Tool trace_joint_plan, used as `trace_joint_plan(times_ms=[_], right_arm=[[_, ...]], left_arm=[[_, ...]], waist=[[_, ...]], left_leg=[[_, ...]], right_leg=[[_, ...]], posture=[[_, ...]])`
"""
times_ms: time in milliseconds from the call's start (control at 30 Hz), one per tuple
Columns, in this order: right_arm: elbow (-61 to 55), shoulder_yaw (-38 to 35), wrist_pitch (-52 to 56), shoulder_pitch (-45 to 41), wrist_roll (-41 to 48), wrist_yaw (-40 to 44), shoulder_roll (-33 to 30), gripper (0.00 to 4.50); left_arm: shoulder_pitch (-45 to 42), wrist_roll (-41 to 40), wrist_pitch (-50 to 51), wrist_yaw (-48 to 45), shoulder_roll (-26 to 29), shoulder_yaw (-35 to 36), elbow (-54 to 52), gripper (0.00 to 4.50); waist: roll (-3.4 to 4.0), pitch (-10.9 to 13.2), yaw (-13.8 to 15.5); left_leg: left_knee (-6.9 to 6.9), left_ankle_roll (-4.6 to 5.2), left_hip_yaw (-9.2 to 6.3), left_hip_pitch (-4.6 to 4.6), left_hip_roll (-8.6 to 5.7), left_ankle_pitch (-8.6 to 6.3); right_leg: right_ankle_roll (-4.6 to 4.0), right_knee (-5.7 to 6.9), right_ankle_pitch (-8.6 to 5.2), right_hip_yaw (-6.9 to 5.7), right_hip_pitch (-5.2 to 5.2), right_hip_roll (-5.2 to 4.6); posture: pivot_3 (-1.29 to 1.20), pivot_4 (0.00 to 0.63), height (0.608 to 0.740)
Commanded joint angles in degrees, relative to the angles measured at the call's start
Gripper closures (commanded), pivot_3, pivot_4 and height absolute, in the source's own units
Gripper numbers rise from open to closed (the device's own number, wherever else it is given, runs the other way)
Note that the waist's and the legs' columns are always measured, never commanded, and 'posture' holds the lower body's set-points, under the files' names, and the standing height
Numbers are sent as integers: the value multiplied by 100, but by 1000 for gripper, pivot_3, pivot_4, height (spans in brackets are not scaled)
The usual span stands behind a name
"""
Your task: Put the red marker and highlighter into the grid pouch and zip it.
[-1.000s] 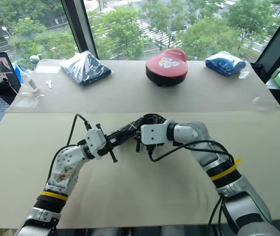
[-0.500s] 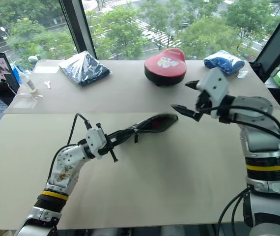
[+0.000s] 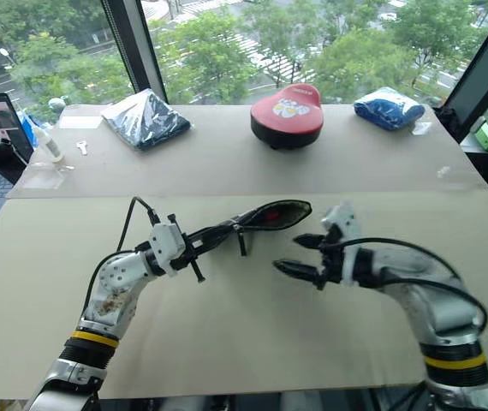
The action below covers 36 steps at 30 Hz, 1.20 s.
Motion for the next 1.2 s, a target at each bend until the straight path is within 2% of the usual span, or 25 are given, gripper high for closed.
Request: trace_joint_plan(times_ms=[33, 267, 600, 667, 700, 1067, 1200], right_arm=[[105, 145, 32, -443, -119, -444, 319, 35], [529, 452, -88, -878, -332, -767, 859, 35], [793, 480, -165, -1219, -366, -752, 1110, 35], [814, 448, -150, -1251, -343, -784, 1173, 553], [737, 467, -212, -1224, -320, -685, 1137, 660], [419, 364, -200, -1031, -59, -296, 938, 4463], [179, 215, -179, -919, 182, -122, 822, 4463]], left_arm=[[-135, -75, -61, -1, -3, 67, -95, 4500], [-112, -60, -62, 17, 10, 77, -133, 4500], [-149, -56, -87, 10, 18, 96, -64, 4500], [-130, -50, -95, 13, 18, 95, -67, 4500], [-122, -46, -96, 17, 17, 95, -69, 4500], [-49, -34, -111, 48, 19, 98, -124, 4500], [-54, -31, -116, 59, 17, 106, -116, 4500]], waist=[[0, 0, 0], [0, 0, 7], [0, 0, -7], [0, 0, -10], [0, 0, -11], [0, 0, -8], [0, 0, -6]], left_leg=[[0, -1, 0, -3, -3, 1], [1, 2, 0, -4, -12, 0], [1, 3, 1, -3, -14, 1], [1, 3, 2, -3, -14, 1], [2, 3, 2, -3, -14, 1], [1, 3, 1, -2, -14, 1], [2, 3, 1, -2, -14, 1]], right_leg=[[0, 0, 1, 0, -1, 1], [4, -5, 3, -3, 3, 9], [5, -2, 3, -4, 5, 17], [5, -2, 3, -4, 5, 18], [5, -2, 3, -4, 5, 18], [6, -2, 3, -4, 6, 19], [6, -2, 3, -4, 7, 19]], posture=[[0, 150, 740], [0, 150, 740], [0, 150, 740], [0, 150, 740], [0, 150, 740], [0, 150, 740], [0, 150, 740]])
